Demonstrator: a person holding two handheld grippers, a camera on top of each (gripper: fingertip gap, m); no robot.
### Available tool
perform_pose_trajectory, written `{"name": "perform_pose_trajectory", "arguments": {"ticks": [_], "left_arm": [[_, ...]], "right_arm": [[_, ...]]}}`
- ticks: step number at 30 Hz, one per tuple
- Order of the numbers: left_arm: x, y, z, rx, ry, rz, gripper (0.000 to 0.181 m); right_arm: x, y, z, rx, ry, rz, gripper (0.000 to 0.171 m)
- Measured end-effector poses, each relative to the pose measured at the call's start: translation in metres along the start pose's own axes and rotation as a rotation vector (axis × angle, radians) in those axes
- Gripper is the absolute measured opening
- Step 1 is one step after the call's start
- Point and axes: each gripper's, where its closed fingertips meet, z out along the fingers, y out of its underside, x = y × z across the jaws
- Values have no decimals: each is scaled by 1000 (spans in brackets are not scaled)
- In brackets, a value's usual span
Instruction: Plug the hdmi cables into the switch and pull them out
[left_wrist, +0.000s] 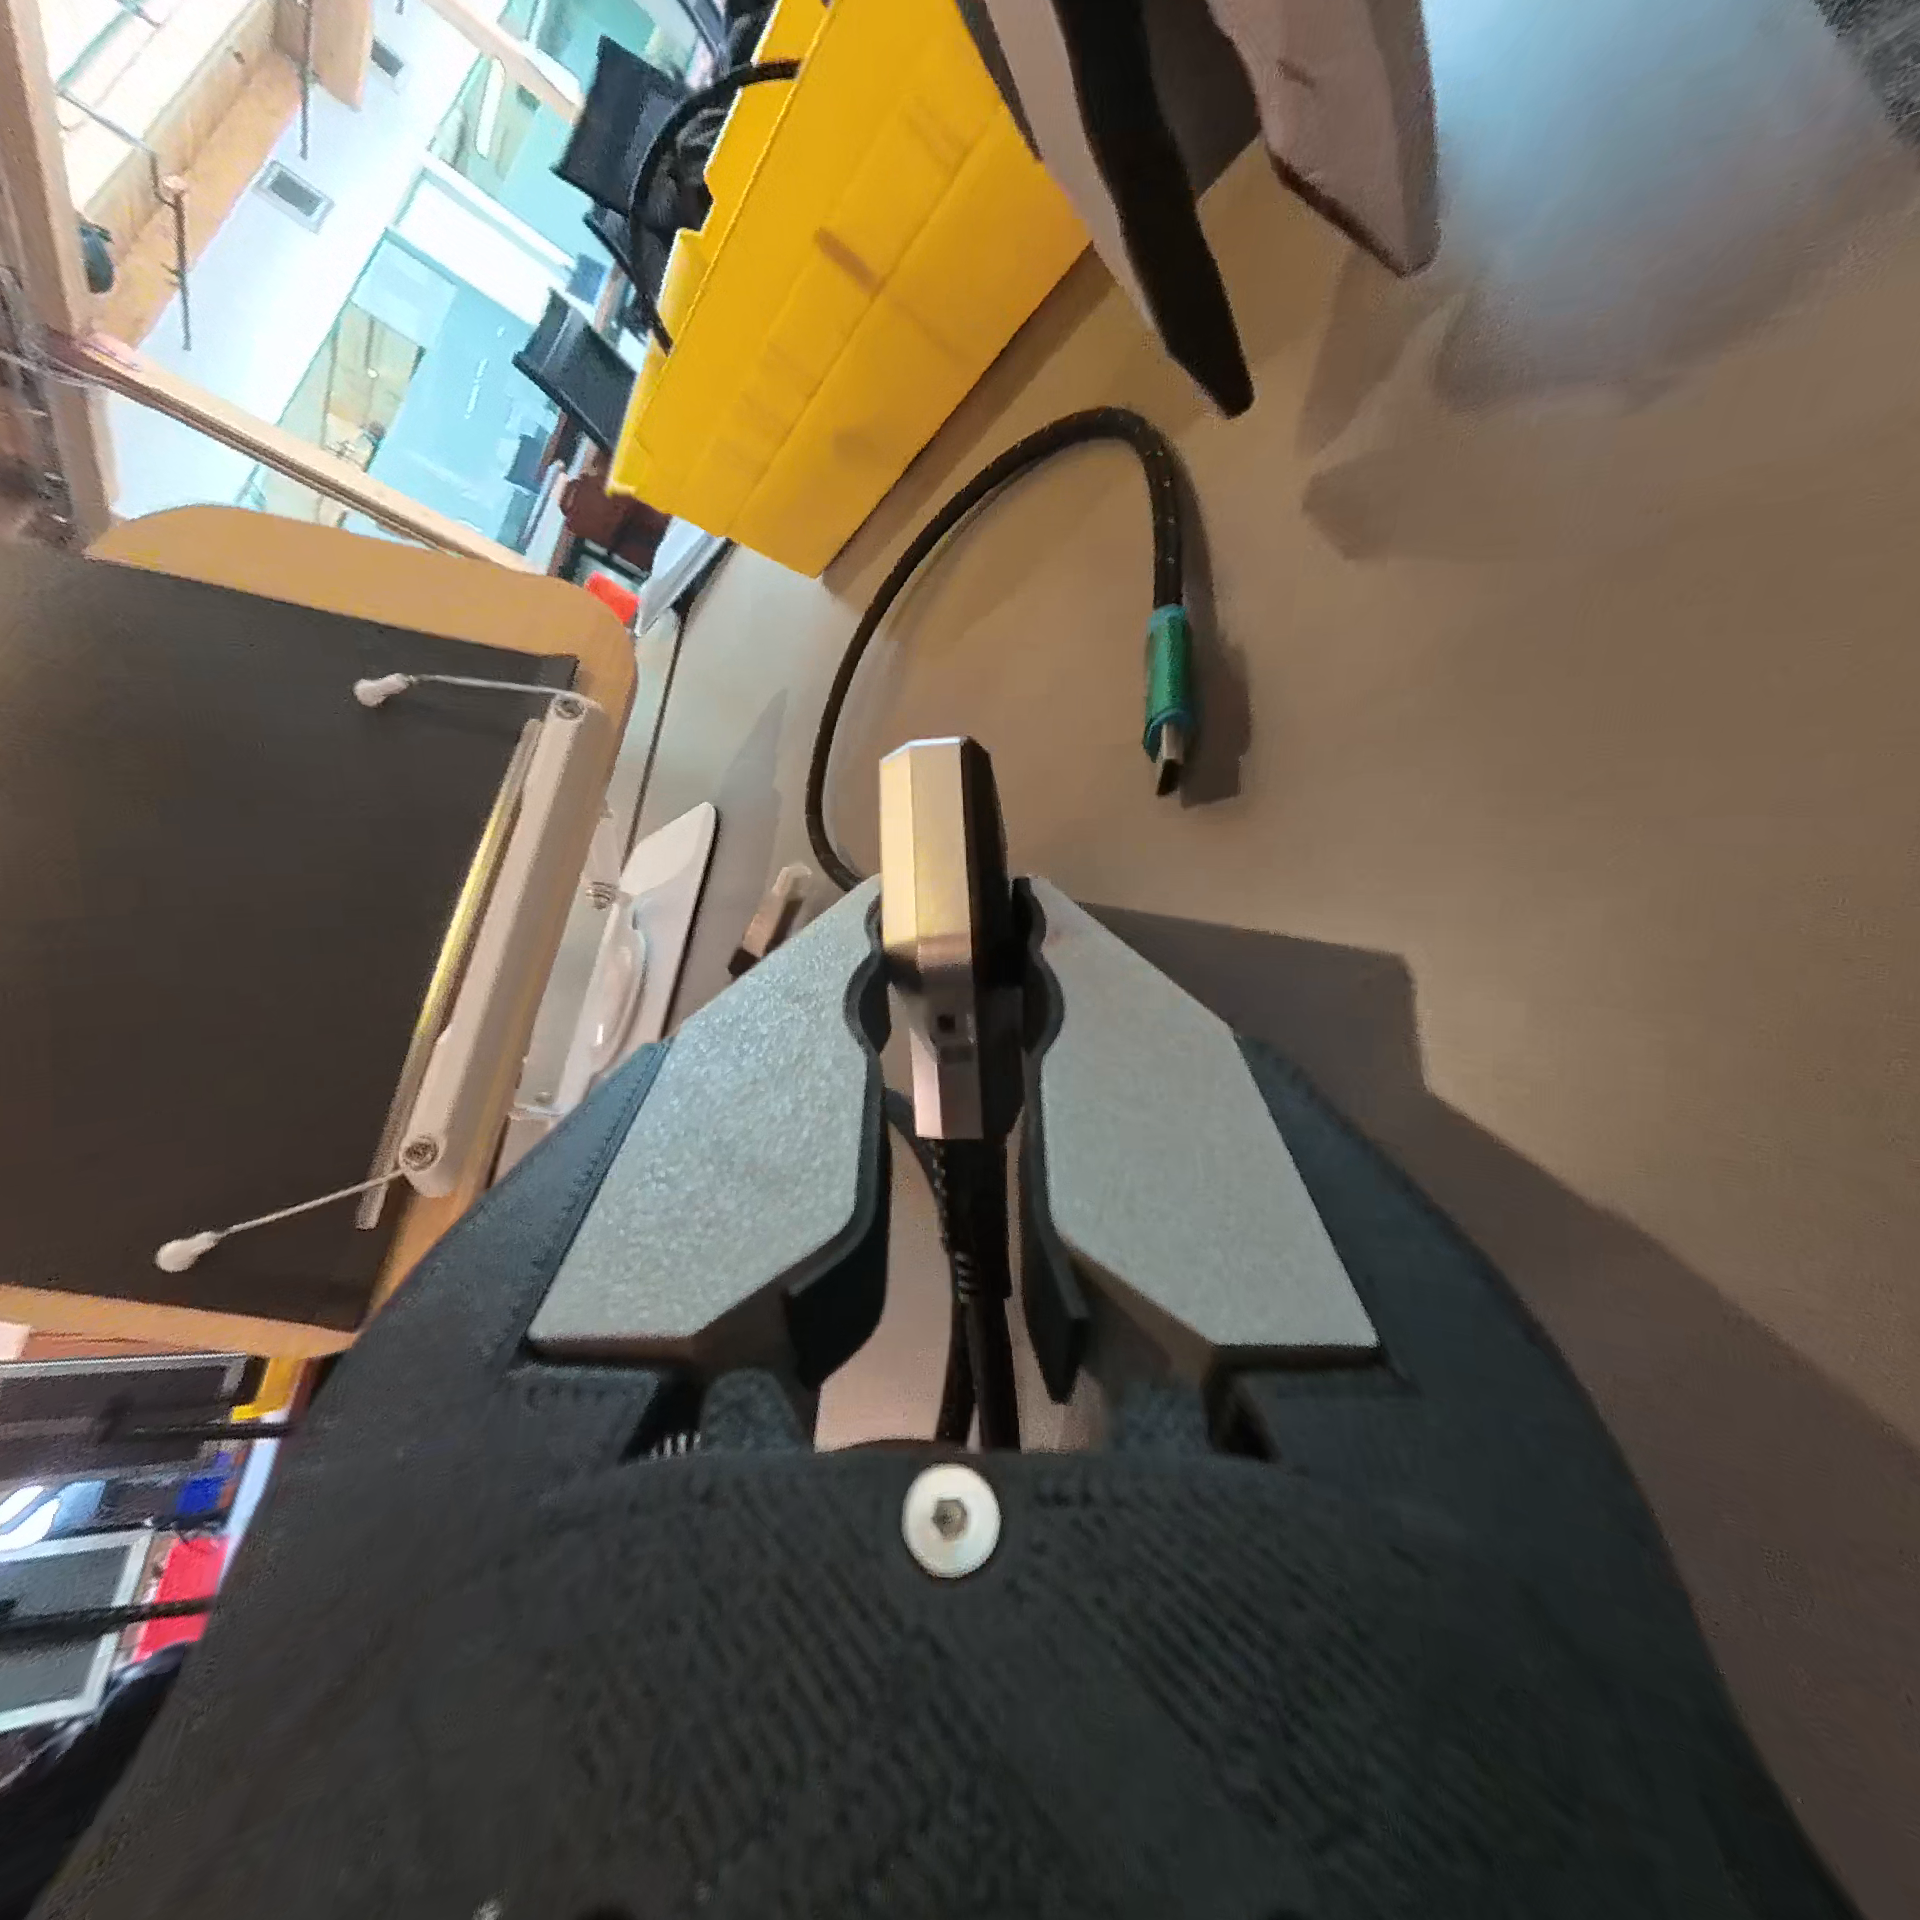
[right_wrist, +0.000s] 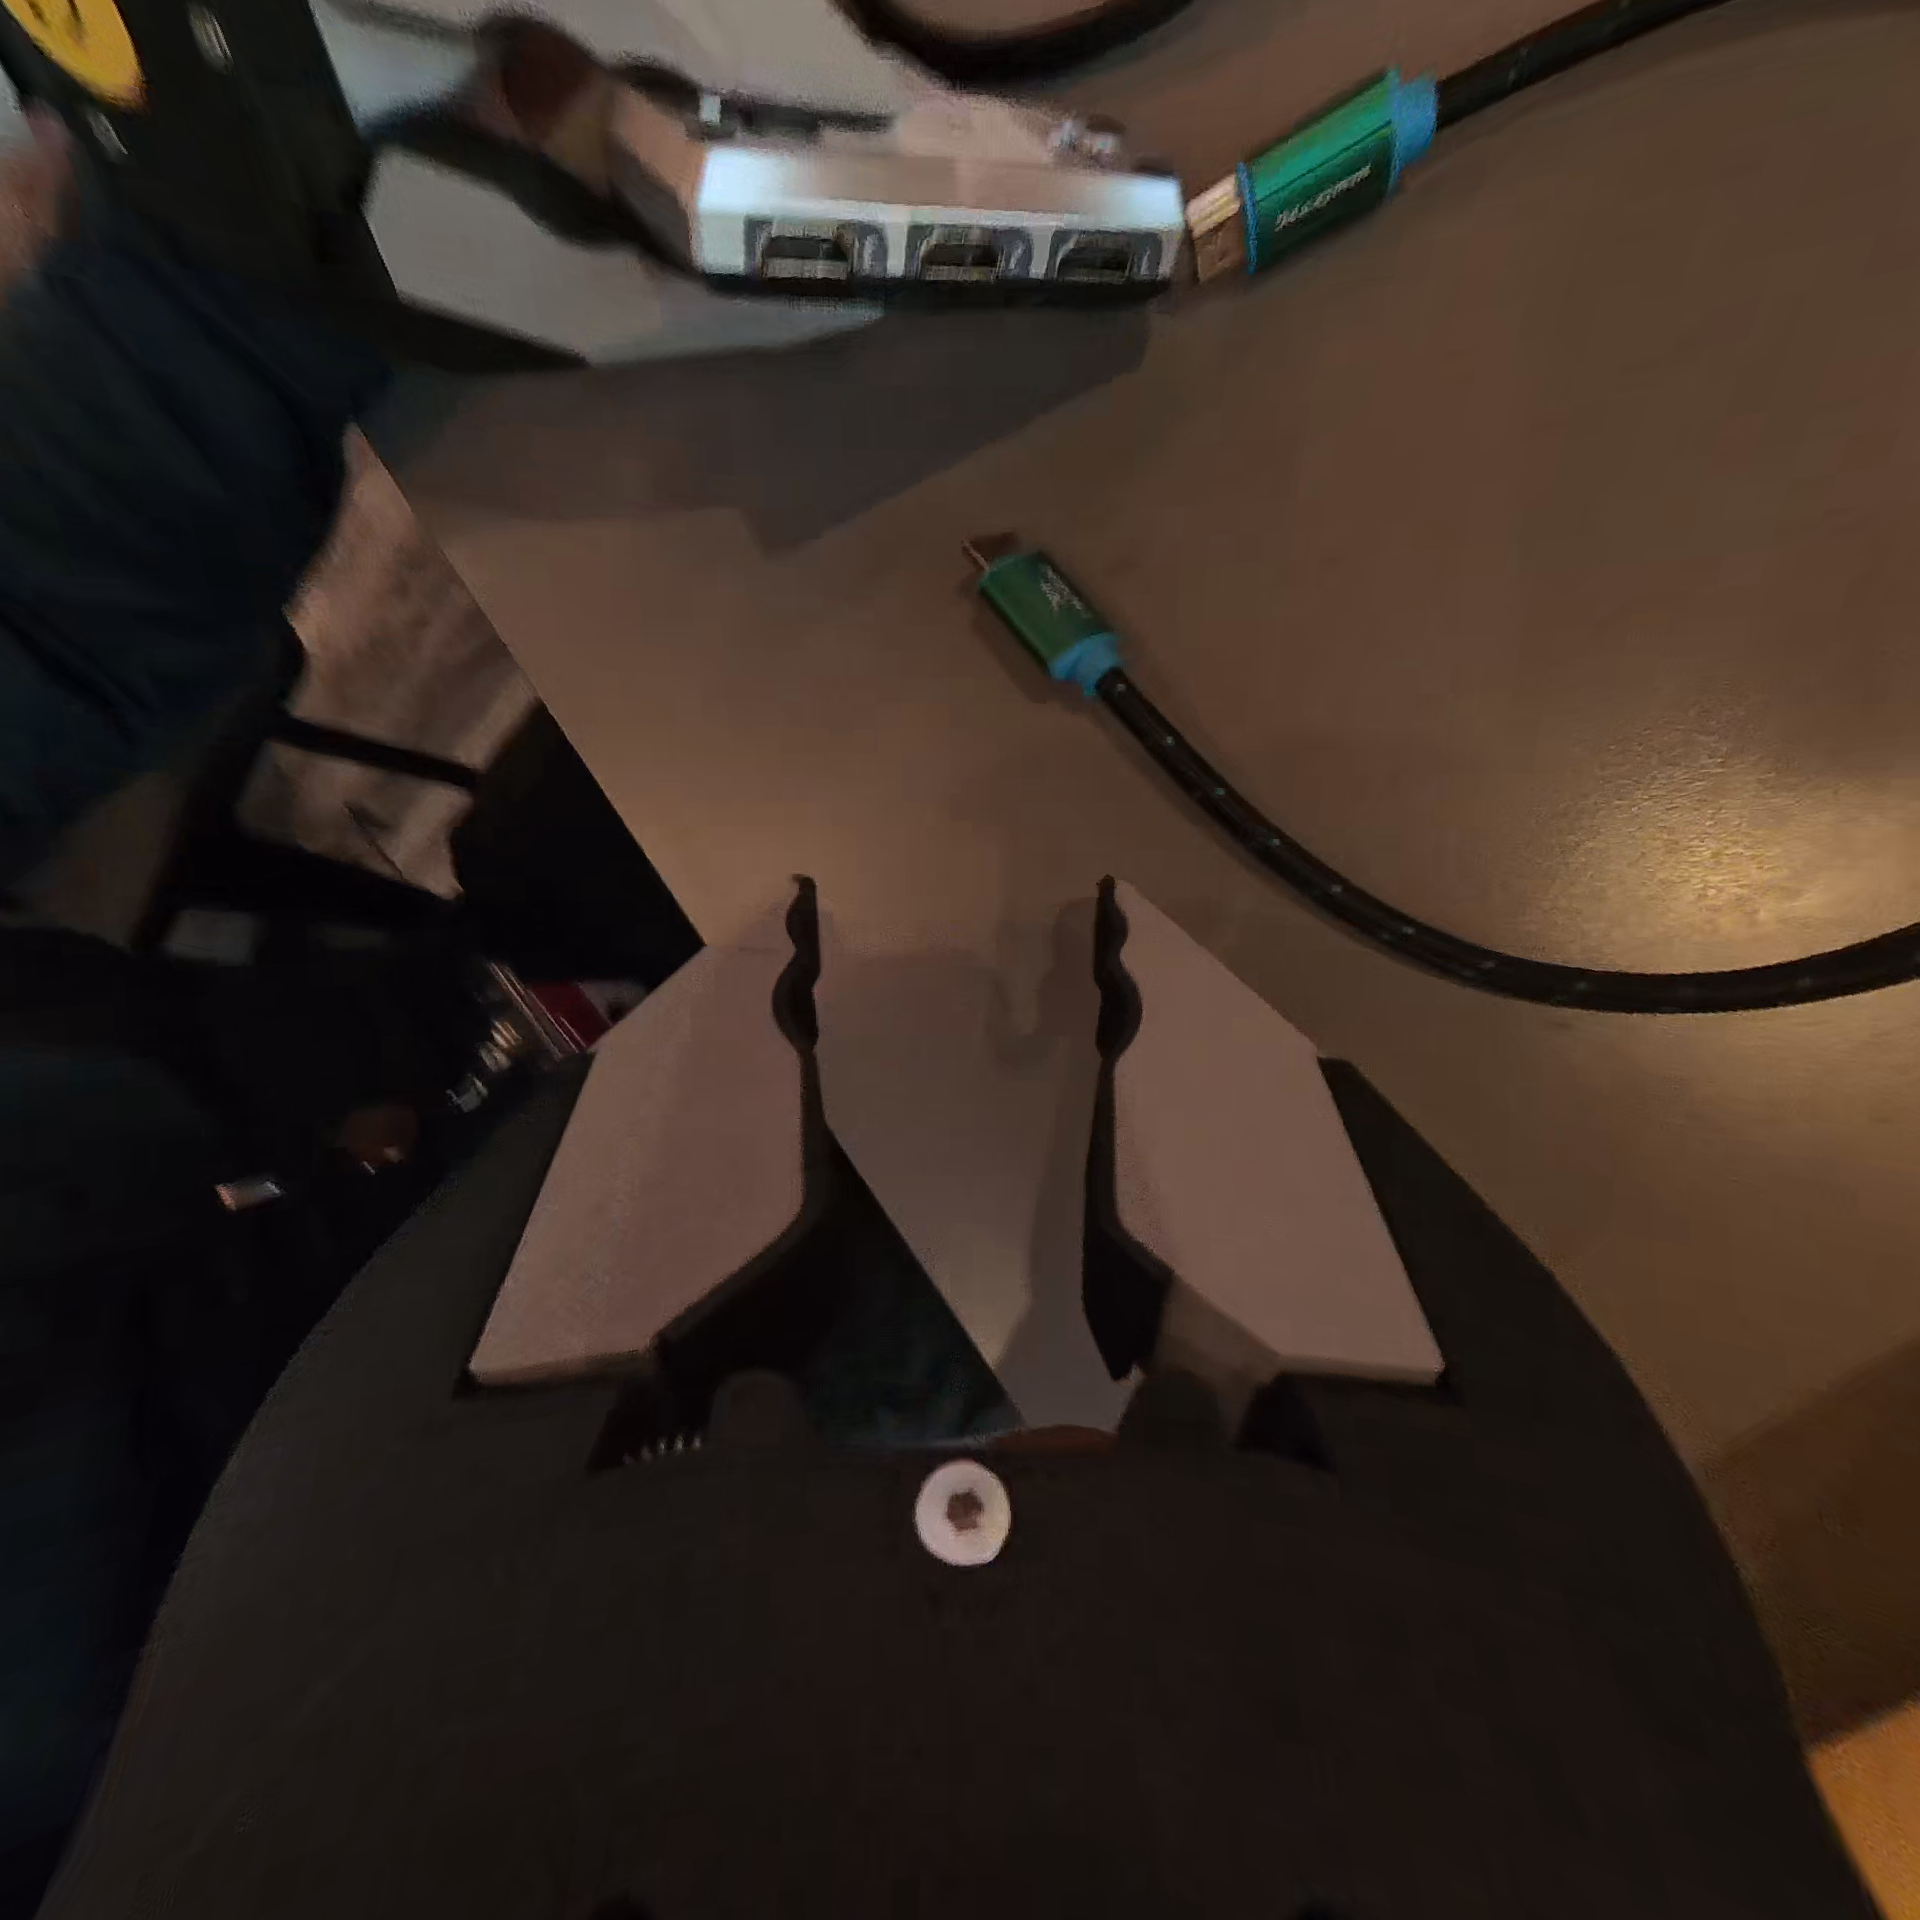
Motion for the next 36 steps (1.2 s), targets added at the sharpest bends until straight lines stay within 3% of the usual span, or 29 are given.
{"name": "perform_pose_trajectory", "arguments": {"ticks": [3, 8, 14, 19, 26, 31, 33, 36], "left_arm": [[-6, -8, -3, 31, -36, -1, 19], [-18, 2, -3, -44, -134, 64, 19], [-36, 25, 0, -182, -240, 36, 20], [-47, 39, -7, -247, -305, -7, 19], [-51, 41, -11, -231, -310, -46, 20], [-49, 41, -12, -226, -303, -49, 20], [-47, 40, -11, -224, -290, -47, 21], [-44, 41, -9, -228, -276, -49, 21]], "right_arm": [[-5, -12, -3, 136, -32, 121, 51], [-2, -15, -1, 205, -19, 351, 63], [-16, -16, 5, 168, 40, 460, 54], [-14, -21, 17, 113, 26, 603, 59], [-7, -20, 24, 50, -5, 835, 62], [20, -22, 37, 38, 23, 932, 12], [24, -24, 43, 26, 16, 947, 2], [29, -30, 47, 16, 26, 941, 0]]}}
